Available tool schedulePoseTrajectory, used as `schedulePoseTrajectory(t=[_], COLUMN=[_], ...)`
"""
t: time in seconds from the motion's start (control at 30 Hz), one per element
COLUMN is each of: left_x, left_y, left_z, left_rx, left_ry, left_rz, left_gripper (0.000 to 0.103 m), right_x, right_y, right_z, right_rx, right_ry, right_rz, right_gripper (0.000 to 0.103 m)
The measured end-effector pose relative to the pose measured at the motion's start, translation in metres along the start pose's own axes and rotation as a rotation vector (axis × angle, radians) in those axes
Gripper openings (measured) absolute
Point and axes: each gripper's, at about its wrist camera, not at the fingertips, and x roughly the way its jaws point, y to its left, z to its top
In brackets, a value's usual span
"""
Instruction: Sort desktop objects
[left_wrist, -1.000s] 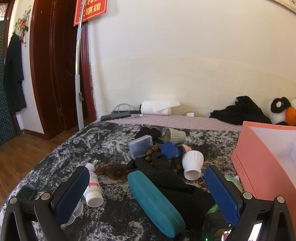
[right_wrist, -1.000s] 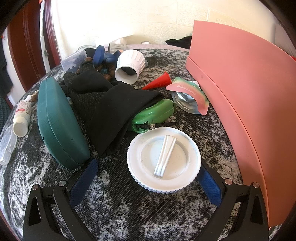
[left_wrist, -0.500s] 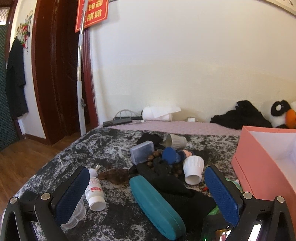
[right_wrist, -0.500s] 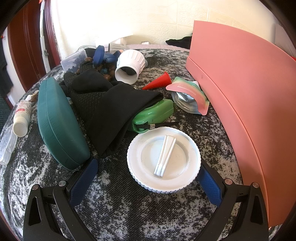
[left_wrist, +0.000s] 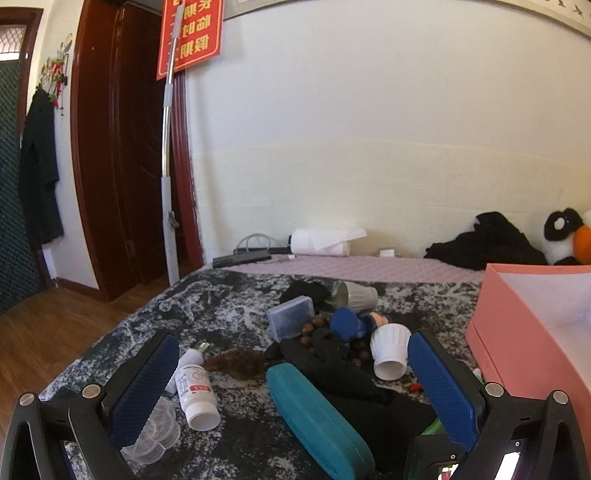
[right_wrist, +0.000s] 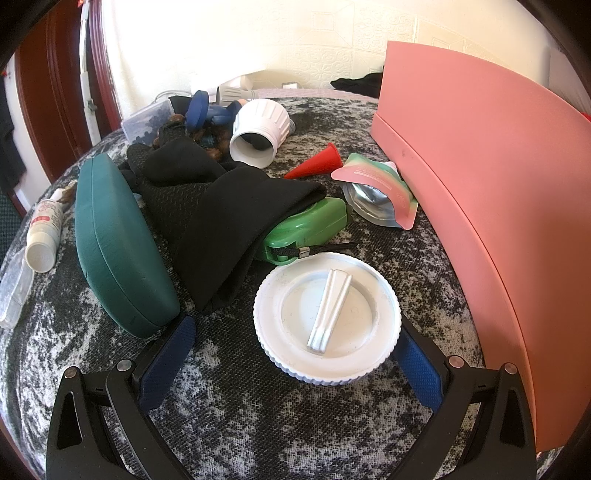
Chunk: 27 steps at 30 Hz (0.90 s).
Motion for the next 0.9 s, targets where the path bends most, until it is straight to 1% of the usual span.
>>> schedulePoseTrajectory(t=[0.1, 0.3, 0.9], left_x=[0.0026, 0.0055, 0.0068], left_y=[0.0009, 0.0009, 0.0004], left_z=[-0.0002, -0.0018, -0.0023], left_rx=[-0.014, -0.026, -0.029], left_ry=[0.024, 0.048, 0.063], left_rz=[-0.029, -0.045, -0.053], left_gripper=[0.102, 0.102, 0.102], right_x=[0.0000, 0.0003, -0.0001], right_y=[0.0000, 0.0002, -0.0007], right_z=[0.0000, 0.0002, -0.0006], right_rx=[0.000, 0.000, 0.000], right_ry=[0.000, 0.000, 0.000], right_rz=[0.000, 0.000, 0.000], right_gripper=[0.103, 0.103, 0.103])
